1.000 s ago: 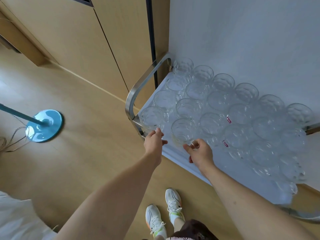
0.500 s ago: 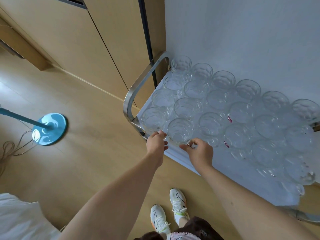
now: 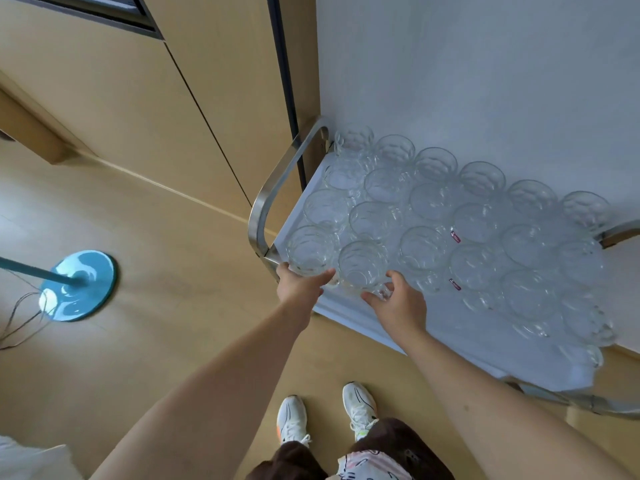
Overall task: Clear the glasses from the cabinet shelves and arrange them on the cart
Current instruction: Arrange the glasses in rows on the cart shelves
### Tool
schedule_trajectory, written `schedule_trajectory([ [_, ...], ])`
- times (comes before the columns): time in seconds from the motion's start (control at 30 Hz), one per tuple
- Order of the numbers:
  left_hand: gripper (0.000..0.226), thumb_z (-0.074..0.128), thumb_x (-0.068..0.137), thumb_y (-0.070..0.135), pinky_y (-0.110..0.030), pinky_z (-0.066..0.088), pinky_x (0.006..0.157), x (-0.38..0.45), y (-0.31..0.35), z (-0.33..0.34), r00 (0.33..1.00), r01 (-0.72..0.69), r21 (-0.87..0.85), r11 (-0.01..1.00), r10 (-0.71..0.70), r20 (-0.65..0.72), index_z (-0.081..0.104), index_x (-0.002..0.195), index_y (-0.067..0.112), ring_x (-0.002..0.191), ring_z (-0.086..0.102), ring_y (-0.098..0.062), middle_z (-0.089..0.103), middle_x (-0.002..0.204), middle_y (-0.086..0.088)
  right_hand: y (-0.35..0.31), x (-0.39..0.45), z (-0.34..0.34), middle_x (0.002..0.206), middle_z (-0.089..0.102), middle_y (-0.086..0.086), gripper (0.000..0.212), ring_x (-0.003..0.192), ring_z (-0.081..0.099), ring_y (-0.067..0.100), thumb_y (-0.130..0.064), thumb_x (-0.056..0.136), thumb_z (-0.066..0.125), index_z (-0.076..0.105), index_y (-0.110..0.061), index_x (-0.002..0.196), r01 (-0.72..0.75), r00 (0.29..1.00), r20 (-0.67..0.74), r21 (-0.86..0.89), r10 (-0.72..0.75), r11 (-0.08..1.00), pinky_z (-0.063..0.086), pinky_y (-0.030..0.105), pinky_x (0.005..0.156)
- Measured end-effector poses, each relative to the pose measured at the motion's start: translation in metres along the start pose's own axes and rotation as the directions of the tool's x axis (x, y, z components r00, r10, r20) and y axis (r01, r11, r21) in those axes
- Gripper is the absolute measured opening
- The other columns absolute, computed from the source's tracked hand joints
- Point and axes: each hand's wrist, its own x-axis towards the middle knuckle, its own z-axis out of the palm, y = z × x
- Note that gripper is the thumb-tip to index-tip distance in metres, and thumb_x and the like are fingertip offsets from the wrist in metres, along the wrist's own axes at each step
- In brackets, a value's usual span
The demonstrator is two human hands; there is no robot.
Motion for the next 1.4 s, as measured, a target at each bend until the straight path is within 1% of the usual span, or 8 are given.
schedule_trajectory([
  [0.1, 0.099, 0.093, 0.071, 0.031, -0.047, 0.057, 0.095, 0.003, 0.003, -0.009, 0.999, -0.024, 0.054, 0.998, 0.022, 0.038, 0.033, 0.149, 0.026, 0.088, 0.066, -0.015, 0.055, 0.124, 0.002, -0.007, -0.008, 0.005, 0.134, 0.061, 0.005, 0.086, 0.117, 0.062, 0.023, -0.043, 0.077, 0.085, 0.042, -0.018, 0.147, -0.01, 1.0, -0.007, 0.05, 0.01, 0.999, 0.049, 0.039, 0.098],
  [0.2, 0.101, 0.091, 0.071, 0.03, -0.05, 0.049, 0.105, 0.006, 0.007, -0.018, 0.987, -0.157, 0.242, 0.958, 0.147, 0.058, 0.03, 0.152, 0.029, 0.127, 0.054, -0.024, 0.049, 0.143, 0.0, -0.017, -0.012, 0.009, 0.146, 0.05, 0.006, 0.103, 0.132, 0.05, 0.025, -0.048, 0.07, 0.088, 0.035, -0.015, 0.152, 0.011, 0.997, -0.072, 0.046, -0.008, 0.999, 0.042, 0.039, 0.106],
  [0.27, 0.106, 0.09, 0.073, 0.027, -0.049, 0.046, 0.108, 0.008, 0.013, -0.023, 0.969, -0.245, 0.315, 0.917, 0.227, 0.093, 0.024, 0.156, 0.033, 0.138, 0.045, -0.023, 0.043, 0.15, 0.003, -0.025, -0.011, 0.013, 0.148, 0.048, 0.008, 0.107, 0.133, 0.049, 0.027, -0.05, 0.068, 0.089, 0.033, -0.014, 0.152, 0.003, 0.995, -0.096, 0.051, 0.002, 0.999, 0.04, 0.039, 0.105],
  [0.4, 0.11, 0.089, 0.072, 0.022, -0.047, 0.05, 0.104, 0.01, 0.023, -0.024, 0.947, -0.32, 0.386, 0.865, 0.286, 0.144, 0.019, 0.155, 0.041, 0.131, 0.05, -0.022, 0.05, 0.143, 0.006, -0.033, -0.008, 0.019, 0.15, 0.046, 0.012, 0.109, 0.135, 0.047, 0.031, -0.047, 0.067, 0.09, 0.033, -0.01, 0.152, -0.025, 0.991, -0.131, 0.074, 0.035, 0.997, 0.038, 0.038, 0.106],
  [0.53, 0.105, 0.09, 0.07, 0.021, -0.049, 0.055, 0.098, 0.012, 0.023, -0.025, 0.939, -0.343, 0.409, 0.846, 0.316, 0.133, 0.025, 0.15, 0.042, 0.126, 0.053, -0.023, 0.055, 0.134, 0.005, -0.036, -0.008, 0.024, 0.15, 0.046, 0.011, 0.109, 0.136, 0.046, 0.031, -0.047, 0.068, 0.09, 0.032, -0.011, 0.152, -0.042, 0.988, -0.147, 0.101, 0.057, 0.994, 0.037, 0.038, 0.107],
  [0.8, 0.112, 0.091, 0.07, 0.024, -0.05, 0.045, 0.109, 0.019, 0.021, -0.024, 0.929, -0.368, 0.448, 0.814, 0.339, 0.147, 0.02, 0.155, 0.036, 0.138, 0.043, -0.023, 0.046, 0.148, 0.001, -0.038, -0.002, 0.025, 0.146, 0.05, 0.013, 0.106, 0.131, 0.051, 0.032, -0.04, 0.068, 0.092, 0.034, -0.01, 0.151, -0.05, 0.985, -0.156, 0.118, 0.068, 0.992, 0.04, 0.036, 0.102],
  [1.1, 0.108, 0.092, 0.068, 0.023, -0.05, 0.045, 0.109, 0.025, 0.021, -0.025, 0.919, -0.393, 0.429, 0.813, 0.354, 0.173, 0.026, 0.152, 0.036, 0.136, 0.044, -0.023, 0.046, 0.146, 0.002, -0.04, -0.001, 0.026, 0.145, 0.051, 0.012, 0.106, 0.131, 0.05, 0.031, -0.039, 0.065, 0.094, 0.035, -0.011, 0.149, -0.044, 0.984, -0.165, 0.141, 0.067, 0.989, 0.04, 0.038, 0.104],
  [1.4, 0.111, 0.092, 0.069, 0.023, -0.051, 0.044, 0.11, 0.028, 0.025, -0.024, 0.916, -0.402, 0.458, 0.793, 0.346, 0.204, 0.021, 0.155, 0.035, 0.139, 0.041, -0.023, 0.041, 0.151, 0.001, -0.041, 0.001, 0.026, 0.144, 0.05, 0.013, 0.106, 0.128, 0.051, 0.031, -0.039, 0.065, 0.094, 0.035, -0.011, 0.148, -0.033, 0.988, -0.147, 0.125, 0.051, 0.992, 0.041, 0.035, 0.099],
])
